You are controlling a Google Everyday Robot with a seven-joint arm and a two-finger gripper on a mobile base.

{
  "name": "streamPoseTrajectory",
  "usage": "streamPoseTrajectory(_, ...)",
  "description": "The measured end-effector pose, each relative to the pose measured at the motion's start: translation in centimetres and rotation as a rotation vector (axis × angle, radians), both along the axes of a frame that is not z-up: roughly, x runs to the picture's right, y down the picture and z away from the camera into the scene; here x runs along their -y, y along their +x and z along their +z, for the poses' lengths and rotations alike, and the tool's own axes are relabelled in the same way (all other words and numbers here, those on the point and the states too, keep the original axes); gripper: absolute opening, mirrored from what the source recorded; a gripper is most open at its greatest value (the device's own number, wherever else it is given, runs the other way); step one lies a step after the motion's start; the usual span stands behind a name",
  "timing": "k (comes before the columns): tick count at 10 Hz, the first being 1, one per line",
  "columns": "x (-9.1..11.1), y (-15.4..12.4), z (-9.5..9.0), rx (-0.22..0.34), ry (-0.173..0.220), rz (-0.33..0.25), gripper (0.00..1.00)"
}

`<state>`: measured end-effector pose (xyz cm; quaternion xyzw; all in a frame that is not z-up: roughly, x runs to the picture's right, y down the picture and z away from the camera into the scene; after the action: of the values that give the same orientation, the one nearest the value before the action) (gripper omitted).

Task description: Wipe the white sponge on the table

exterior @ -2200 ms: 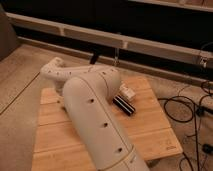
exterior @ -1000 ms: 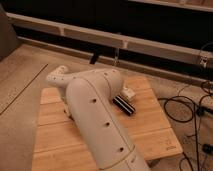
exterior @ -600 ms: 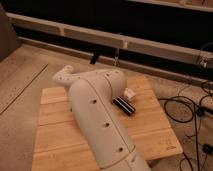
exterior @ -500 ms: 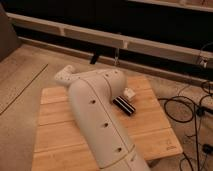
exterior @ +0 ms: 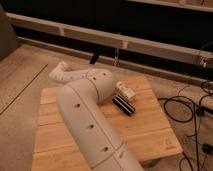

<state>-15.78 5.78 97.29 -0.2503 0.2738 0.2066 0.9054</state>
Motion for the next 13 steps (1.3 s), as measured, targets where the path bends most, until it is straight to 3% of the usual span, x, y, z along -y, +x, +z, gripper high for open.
streamPoseTrajectory(3, -0.5, -5.1, -0.2, 0.094, -0.001, -0.004, 0.00)
streamPoseTrajectory(7, -4.3, -9.0, -2.4, 0.180, -0.077, 0.082, 0.00)
streamPoseTrajectory(10, -7.4, -9.6, -4.3, 0.209, -0.149, 0.132, 0.00)
streamPoseTrajectory(13, -10.1, -8.6, -5.8, 0.200, -0.214, 0.157, 0.00)
